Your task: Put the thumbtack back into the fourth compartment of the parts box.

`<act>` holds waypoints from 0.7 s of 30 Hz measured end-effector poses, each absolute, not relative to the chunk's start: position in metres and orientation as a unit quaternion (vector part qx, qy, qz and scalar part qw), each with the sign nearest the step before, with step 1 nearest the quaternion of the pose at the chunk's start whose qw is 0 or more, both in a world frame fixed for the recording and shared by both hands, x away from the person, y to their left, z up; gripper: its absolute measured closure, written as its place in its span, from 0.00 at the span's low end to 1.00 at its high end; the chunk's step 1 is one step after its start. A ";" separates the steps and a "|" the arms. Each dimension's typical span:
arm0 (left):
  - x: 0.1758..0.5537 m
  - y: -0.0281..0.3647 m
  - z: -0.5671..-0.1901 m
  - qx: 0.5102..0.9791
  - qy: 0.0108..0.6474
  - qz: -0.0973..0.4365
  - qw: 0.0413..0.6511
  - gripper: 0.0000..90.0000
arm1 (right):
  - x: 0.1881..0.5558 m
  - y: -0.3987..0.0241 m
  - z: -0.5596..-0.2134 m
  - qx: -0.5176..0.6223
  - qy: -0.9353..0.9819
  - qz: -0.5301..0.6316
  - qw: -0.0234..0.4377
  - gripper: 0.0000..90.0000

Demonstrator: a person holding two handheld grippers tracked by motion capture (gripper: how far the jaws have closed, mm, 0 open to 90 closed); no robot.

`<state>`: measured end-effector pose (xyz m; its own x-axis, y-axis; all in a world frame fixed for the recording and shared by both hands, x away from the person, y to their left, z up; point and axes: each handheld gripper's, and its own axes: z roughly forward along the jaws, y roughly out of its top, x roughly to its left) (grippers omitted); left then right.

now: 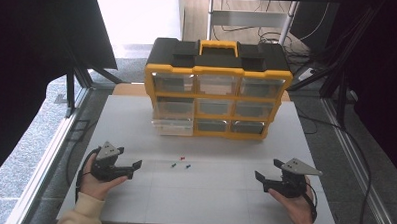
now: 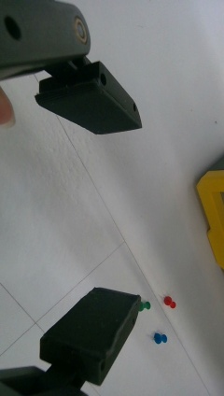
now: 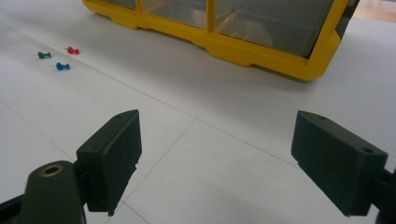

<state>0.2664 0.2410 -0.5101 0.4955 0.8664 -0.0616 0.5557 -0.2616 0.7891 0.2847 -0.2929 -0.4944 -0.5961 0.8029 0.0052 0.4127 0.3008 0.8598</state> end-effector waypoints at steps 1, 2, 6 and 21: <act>0.267 0.241 -0.510 0.770 0.462 0.196 0.394 0.16 | 0.285 -0.293 -0.496 0.393 0.776 0.442 0.217 0.19; 0.267 0.240 -0.510 0.770 0.462 0.195 0.395 0.16 | 0.286 -0.293 -0.496 0.393 0.777 0.441 0.216 0.19; 0.267 0.240 -0.509 0.770 0.462 0.192 0.396 0.17 | 0.287 -0.293 -0.497 0.392 0.780 0.439 0.214 0.19; 0.265 0.239 -0.509 0.775 0.455 0.184 0.398 0.17 | 0.291 -0.291 -0.499 0.387 0.785 0.434 0.213 0.20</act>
<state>0.2653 0.2390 -0.5090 0.5180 0.8518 -0.0783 0.5593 -0.2680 0.7845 0.2907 -0.2906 -0.4993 -0.6102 0.7923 0.0006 0.4225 0.3248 0.8461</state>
